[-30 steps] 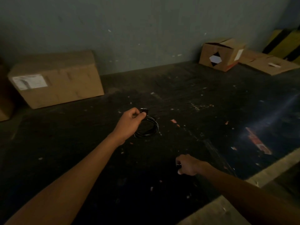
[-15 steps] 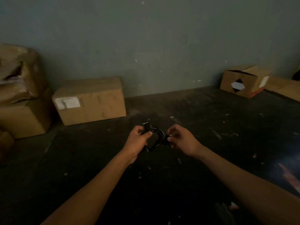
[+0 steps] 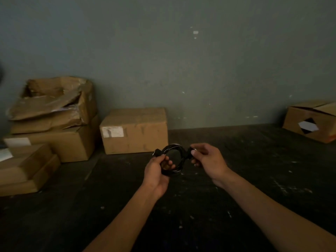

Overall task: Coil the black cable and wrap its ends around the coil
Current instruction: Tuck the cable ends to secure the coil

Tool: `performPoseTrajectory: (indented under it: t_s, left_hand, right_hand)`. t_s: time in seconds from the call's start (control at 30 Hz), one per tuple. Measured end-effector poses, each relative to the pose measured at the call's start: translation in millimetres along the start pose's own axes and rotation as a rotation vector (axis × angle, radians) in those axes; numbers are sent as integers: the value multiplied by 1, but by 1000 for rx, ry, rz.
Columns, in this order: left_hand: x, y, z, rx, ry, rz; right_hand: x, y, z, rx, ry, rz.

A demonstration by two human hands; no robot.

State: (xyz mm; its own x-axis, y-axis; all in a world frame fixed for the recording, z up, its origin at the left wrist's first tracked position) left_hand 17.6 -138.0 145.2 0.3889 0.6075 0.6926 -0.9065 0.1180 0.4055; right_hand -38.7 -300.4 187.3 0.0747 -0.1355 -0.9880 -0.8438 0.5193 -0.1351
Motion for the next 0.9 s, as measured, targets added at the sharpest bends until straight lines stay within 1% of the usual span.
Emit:
performPoseTrajectory:
  t_s: [0.1,0.17,0.3,0.4,0.53,0.67,0.77,0.9]
  left_hand:
    - [5,2,0,-16,106,-1]
    - [5,3,2,-33,139,4]
    - [3,10,7,-94,152,8]
    - [0,20,7,-154,35,42]
    - [-1,24,0,-233,-209,61]
    - [5,26,-4,-357,-378,13]
    - [19,27,-3,-420,-482,12]
    - [39,30,3,-481,-739,129]
  right_hand:
    - [8,3,10,-22,-223,221]
    - [11,6,17,-62,-301,314]
    - [11,11,25,-76,-276,331]
    - [7,9,22,-76,-296,318]
    - [-2,8,12,-54,-188,225]
    - [-13,9,11,-86,-42,91]
    - [-20,10,12,-183,86,-39]
    - [-33,14,18,-356,273,-185]
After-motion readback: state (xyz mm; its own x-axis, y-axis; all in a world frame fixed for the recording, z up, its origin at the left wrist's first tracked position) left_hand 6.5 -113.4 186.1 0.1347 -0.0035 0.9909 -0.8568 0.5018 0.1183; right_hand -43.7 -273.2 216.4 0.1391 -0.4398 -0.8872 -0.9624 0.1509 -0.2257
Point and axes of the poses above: each hand's wrist, its own y-axis away from the middle knuckle, its own z-axis out of the palm, x = y × z, the point moved 4 cm from there along -y, towards the middle knuckle, and after that the axes turned 12 degrees about x, right-handed, at the moved point
